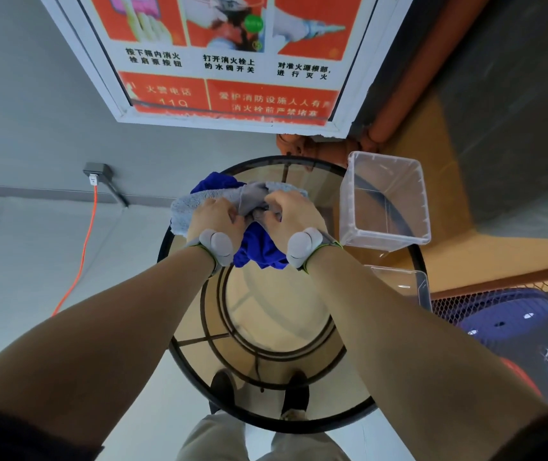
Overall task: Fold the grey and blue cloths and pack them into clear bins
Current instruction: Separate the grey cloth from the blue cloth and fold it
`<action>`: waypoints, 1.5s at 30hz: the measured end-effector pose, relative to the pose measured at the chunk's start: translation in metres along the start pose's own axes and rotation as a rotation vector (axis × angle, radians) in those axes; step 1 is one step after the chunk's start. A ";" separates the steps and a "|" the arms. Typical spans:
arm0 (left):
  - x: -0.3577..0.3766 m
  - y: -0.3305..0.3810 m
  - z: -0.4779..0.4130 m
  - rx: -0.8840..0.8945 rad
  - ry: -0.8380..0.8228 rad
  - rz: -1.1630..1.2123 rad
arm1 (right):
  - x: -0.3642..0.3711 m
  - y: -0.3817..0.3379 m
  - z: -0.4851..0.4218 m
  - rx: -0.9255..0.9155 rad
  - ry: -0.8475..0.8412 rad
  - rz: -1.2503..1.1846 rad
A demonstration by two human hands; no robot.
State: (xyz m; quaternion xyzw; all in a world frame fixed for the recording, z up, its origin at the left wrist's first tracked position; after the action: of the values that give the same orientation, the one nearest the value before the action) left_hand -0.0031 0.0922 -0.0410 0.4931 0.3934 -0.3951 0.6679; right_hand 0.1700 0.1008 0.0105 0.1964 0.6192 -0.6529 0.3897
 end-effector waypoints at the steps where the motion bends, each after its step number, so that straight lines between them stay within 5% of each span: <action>1: -0.001 0.003 0.000 0.009 0.021 -0.019 | -0.003 -0.001 0.002 -0.002 0.001 -0.004; 9: -0.028 0.027 0.036 0.098 0.190 0.200 | -0.021 -0.004 0.010 -0.005 -0.004 -0.006; 15: -0.071 0.045 0.057 0.261 0.055 0.360 | -0.023 -0.028 0.010 -0.158 -0.067 0.239; 22: -0.104 0.048 0.073 0.321 0.166 0.039 | -0.046 -0.041 0.028 -0.043 -0.089 0.138; 32: -0.130 0.061 0.083 0.266 0.435 -0.150 | -0.089 -0.049 0.062 -0.115 -0.016 0.063; 36: -0.134 0.058 0.080 0.190 0.367 -0.201 | -0.104 -0.054 0.068 -0.089 0.045 0.213; 41: -0.145 0.056 0.085 0.175 0.206 -0.403 | -0.123 -0.048 0.079 0.021 0.326 0.289; 45: -0.149 0.055 0.091 0.179 0.155 -0.527 | -0.134 -0.046 0.079 0.123 0.357 0.159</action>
State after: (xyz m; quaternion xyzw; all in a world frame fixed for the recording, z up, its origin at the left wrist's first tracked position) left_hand 0.0028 0.0361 0.1328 0.4596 0.5212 -0.5494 0.4640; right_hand 0.2366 0.0568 0.1523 0.3809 0.6199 -0.6115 0.3110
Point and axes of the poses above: each hand's wrist, its own z-axis away from the middle knuckle, its own x-axis out of the palm, y = z × x, the point moved 2 cm from there along -z, towards the middle knuckle, and after that the axes turned 12 degrees about -z, right-handed, at the moved point
